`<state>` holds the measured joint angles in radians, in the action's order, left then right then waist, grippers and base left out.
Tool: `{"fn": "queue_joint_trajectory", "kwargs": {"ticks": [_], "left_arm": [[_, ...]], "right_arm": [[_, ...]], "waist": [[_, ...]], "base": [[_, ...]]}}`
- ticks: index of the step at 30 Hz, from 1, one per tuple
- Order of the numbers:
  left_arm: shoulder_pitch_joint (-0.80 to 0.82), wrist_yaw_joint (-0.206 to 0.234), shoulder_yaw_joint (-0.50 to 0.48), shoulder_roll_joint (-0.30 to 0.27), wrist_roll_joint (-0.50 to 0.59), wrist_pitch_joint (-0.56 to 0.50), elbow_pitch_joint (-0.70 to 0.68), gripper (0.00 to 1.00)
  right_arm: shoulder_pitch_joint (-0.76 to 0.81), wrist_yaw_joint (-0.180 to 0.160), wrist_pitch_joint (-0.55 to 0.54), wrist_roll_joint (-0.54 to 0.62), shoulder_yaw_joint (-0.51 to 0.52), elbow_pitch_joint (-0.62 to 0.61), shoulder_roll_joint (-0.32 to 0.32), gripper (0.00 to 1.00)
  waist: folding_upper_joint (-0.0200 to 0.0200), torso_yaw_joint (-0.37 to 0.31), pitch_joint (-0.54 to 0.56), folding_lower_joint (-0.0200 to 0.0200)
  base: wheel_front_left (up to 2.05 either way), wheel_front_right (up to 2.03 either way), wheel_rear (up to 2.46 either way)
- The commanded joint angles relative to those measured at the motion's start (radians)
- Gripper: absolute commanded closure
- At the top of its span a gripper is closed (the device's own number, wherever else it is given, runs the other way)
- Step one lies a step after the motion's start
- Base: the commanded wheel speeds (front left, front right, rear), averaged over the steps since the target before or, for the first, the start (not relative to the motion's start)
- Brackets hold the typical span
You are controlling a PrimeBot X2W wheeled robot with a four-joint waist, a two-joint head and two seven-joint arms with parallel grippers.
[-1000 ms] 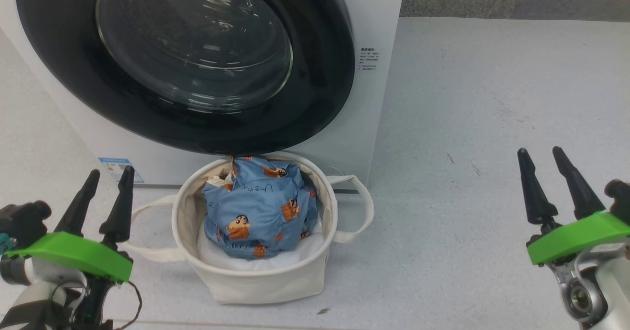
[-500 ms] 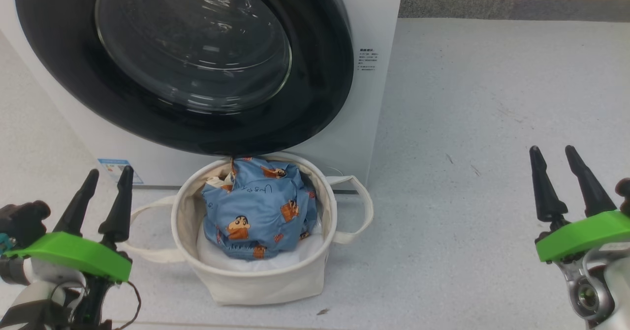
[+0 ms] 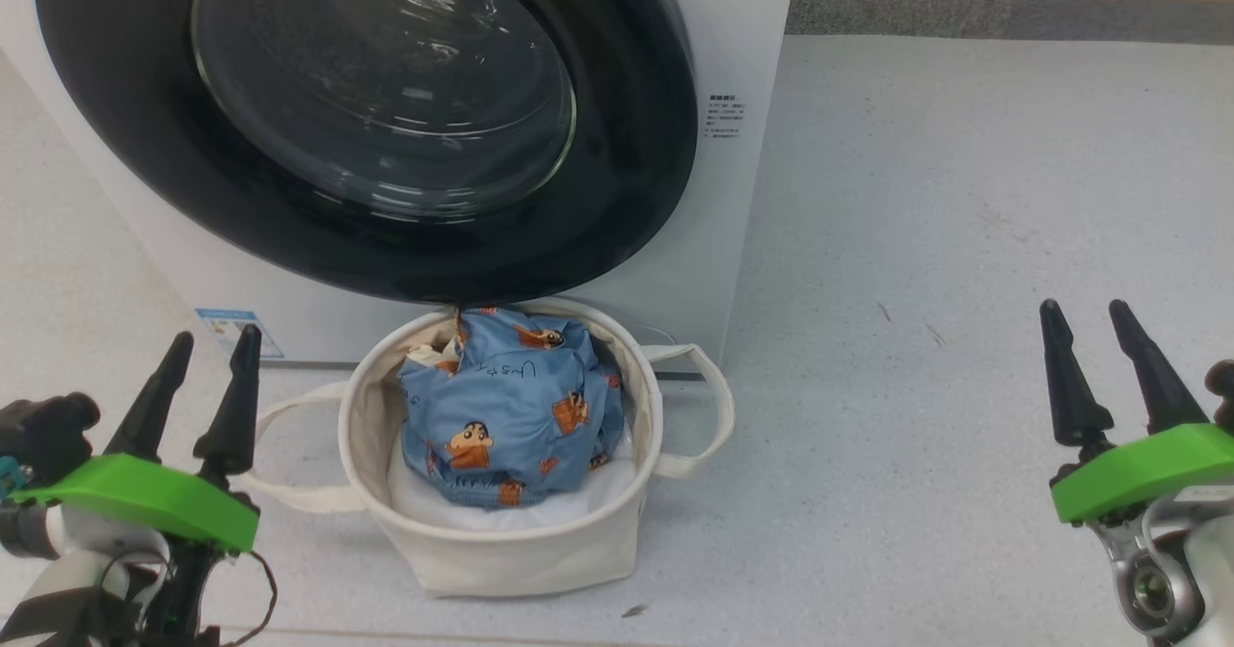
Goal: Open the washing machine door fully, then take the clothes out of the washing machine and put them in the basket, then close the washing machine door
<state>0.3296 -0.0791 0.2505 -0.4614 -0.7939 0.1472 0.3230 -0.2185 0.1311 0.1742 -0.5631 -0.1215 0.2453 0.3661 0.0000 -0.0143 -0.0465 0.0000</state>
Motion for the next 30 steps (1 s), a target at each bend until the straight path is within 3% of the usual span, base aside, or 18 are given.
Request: {"fn": "queue_joint_trajectory", "kwargs": {"ticks": [1,8,9,13,20,30], "left_arm": [[0.054,0.006,-0.039,-0.049,0.000,0.008,-0.034,0.00],[0.048,0.014,-0.036,-0.050,-0.002,0.006,-0.042,0.00],[0.000,0.009,0.005,-0.001,0.000,0.000,-0.011,1.00],[-0.043,0.008,0.027,0.039,0.000,-0.005,0.035,1.00],[-0.054,0.005,0.005,0.060,-0.046,-0.019,0.029,1.00],[-0.069,0.000,-0.029,0.092,-0.118,-0.042,0.020,1.00]], "right_arm": [[-0.014,0.000,0.001,0.009,-0.010,-0.026,0.014,0.00],[-0.016,0.000,0.003,0.014,-0.014,-0.021,0.017,0.00],[0.000,0.000,0.000,0.008,-0.001,0.006,0.000,1.00],[0.029,0.000,0.000,0.007,-0.018,0.059,-0.033,1.00],[0.035,0.000,-0.016,-0.053,-0.004,0.054,-0.049,1.00],[0.041,0.000,-0.042,-0.145,0.019,0.051,-0.074,1.00]], "waist": [[0.0000,0.000,0.001,0.0000],[0.0000,0.003,0.002,0.0000],[0.0000,0.003,0.002,0.0000],[0.0000,0.003,0.002,0.0000],[0.0000,0.004,0.007,0.0023],[0.0000,0.005,0.008,0.0001]], "base": [[0.00,0.00,0.00],[0.00,0.00,0.00],[0.00,0.00,0.00],[0.00,0.00,0.00],[0.00,0.00,0.00],[0.00,0.00,0.00]]}}
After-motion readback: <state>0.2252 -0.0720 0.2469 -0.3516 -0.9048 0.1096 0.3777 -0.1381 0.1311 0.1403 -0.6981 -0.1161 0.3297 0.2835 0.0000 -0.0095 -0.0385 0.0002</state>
